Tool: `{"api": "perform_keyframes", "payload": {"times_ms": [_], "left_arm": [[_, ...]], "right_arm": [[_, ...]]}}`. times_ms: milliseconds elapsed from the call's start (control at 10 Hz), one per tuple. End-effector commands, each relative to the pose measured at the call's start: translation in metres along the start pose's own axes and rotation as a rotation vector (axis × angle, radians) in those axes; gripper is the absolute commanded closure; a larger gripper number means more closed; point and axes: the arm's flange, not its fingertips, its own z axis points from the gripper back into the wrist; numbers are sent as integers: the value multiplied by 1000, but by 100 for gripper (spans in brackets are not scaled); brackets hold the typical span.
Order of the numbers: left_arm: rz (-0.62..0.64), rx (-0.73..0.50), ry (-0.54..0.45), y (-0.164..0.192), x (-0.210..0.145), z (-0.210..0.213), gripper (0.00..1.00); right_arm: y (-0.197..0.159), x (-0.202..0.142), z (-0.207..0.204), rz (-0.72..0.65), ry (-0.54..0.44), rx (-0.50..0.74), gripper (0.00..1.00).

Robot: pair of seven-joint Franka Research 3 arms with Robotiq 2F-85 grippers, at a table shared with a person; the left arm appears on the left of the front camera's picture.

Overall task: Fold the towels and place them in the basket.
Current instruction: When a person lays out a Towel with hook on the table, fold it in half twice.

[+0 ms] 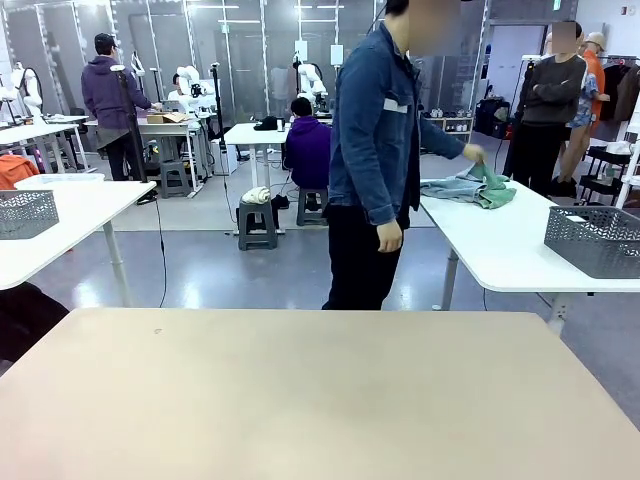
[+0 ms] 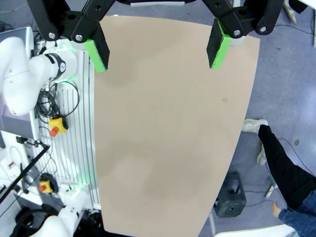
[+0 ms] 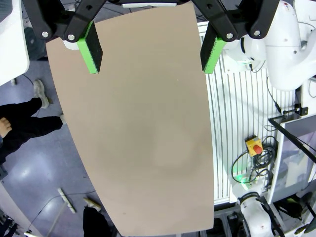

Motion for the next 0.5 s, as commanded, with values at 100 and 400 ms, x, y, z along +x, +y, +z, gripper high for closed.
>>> {"api": "perform_keyframes", "payload": {"times_ms": [100,400], "left_arm": [[-5,3,-5,-1,2,1,0],[-5,3,-5,-1,2,1,0]], "right_arm": [[1,1,1,2,-4,-2,0],[1,1,1,2,-4,-2,0]]}}
